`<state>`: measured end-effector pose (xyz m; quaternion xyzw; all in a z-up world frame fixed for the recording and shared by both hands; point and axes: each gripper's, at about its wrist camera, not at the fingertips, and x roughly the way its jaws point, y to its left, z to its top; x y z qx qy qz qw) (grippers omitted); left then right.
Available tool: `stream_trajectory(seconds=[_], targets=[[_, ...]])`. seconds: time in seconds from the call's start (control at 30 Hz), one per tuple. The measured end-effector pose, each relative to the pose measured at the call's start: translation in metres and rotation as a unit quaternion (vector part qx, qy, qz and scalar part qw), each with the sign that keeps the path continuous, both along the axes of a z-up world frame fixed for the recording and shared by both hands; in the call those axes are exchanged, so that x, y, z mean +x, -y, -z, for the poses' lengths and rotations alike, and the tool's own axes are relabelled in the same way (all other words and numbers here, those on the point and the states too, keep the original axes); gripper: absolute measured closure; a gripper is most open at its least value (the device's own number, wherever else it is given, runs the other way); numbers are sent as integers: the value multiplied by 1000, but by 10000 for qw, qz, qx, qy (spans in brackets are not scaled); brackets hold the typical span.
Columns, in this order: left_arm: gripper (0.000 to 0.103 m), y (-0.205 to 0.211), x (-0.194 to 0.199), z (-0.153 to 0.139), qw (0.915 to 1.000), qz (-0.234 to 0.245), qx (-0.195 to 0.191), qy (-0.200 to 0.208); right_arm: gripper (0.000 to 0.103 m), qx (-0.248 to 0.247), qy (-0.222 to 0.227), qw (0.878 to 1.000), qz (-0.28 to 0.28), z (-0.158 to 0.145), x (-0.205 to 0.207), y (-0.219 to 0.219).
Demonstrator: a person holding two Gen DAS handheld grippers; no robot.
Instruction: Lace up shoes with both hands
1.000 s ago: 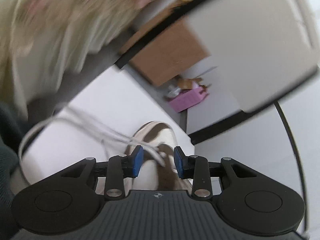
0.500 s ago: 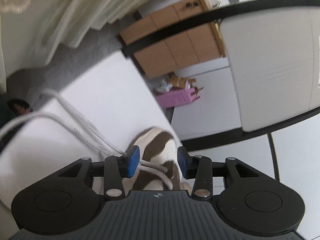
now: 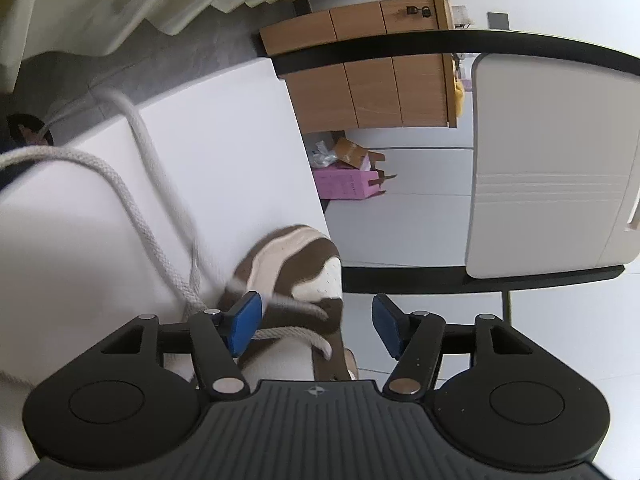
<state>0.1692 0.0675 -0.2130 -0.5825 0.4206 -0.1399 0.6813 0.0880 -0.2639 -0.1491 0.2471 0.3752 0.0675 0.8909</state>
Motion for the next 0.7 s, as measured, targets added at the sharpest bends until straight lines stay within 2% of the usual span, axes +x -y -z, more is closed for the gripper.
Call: stream_trajectory(seconds=[0.17,0.5,0.57,0.67,0.7], targets=[[35,0,-4,-2,9999,-22,-147,-16,65,17,-19,10000,0,1,0,0],[37,-7,34,8,9992,-226,322,48,65,-193,87,9998,-18,1,-2,-3],[43,-12,42,9,9987,-285,411,70,65,-264,147,9995,-17,0,-4,-4],[58,-19,52,9,9981,-322,519,-6,65,-416,349,9985,4,-4,-9,-7],[70,-20,55,7,9982,-351,493,58,65,-486,465,9977,7,-7,-10,-8]])
